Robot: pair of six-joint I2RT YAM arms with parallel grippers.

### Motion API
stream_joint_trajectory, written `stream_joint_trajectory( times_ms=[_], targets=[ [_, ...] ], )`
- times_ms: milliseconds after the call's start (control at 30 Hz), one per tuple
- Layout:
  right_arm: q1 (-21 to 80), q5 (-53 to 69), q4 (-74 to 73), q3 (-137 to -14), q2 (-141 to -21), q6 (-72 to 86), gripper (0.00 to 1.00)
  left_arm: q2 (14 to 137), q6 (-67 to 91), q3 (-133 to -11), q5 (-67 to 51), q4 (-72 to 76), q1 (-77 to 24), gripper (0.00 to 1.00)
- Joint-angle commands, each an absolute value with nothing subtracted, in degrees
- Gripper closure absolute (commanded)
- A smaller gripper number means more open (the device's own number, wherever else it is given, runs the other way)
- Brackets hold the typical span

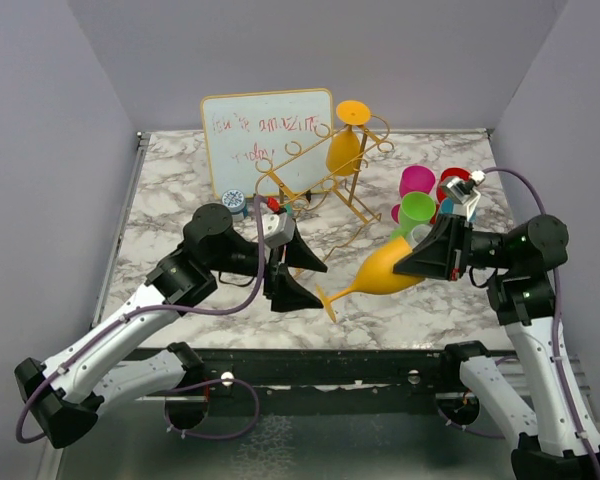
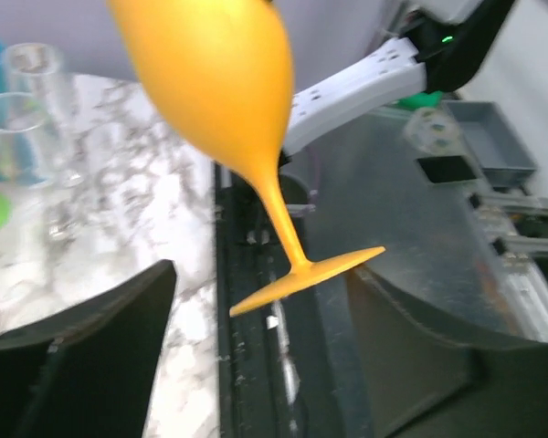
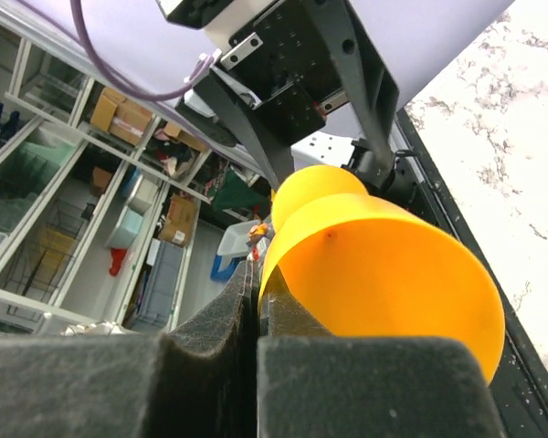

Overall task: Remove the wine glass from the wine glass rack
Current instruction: Place the wine glass at the center of the board.

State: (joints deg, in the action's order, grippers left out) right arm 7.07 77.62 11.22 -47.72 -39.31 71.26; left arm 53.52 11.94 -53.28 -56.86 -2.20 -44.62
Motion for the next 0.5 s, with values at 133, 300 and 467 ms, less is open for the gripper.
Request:
stream_joint_trajectory(
  times_ms=[133,300,467],
  targets=[
    [7.3,69.2,-31.7,-57.6,-43.8,35.0,0.99,50.1,5.5,-59.2,-40.4,-21.0,-44.6,0.11],
    [7.3,61.4,-39.7,-58.7,-45.2,28.7,1.0,49.3,4.8,-60.5,-36.9,-25.9,-44.6,0.02],
    [7.3,46.2,-52.5,-62.1,-47.8,18.7,0.99,49.1,6.2,-60.9,-36.8,-26.5,-44.6,0.01]
  ],
)
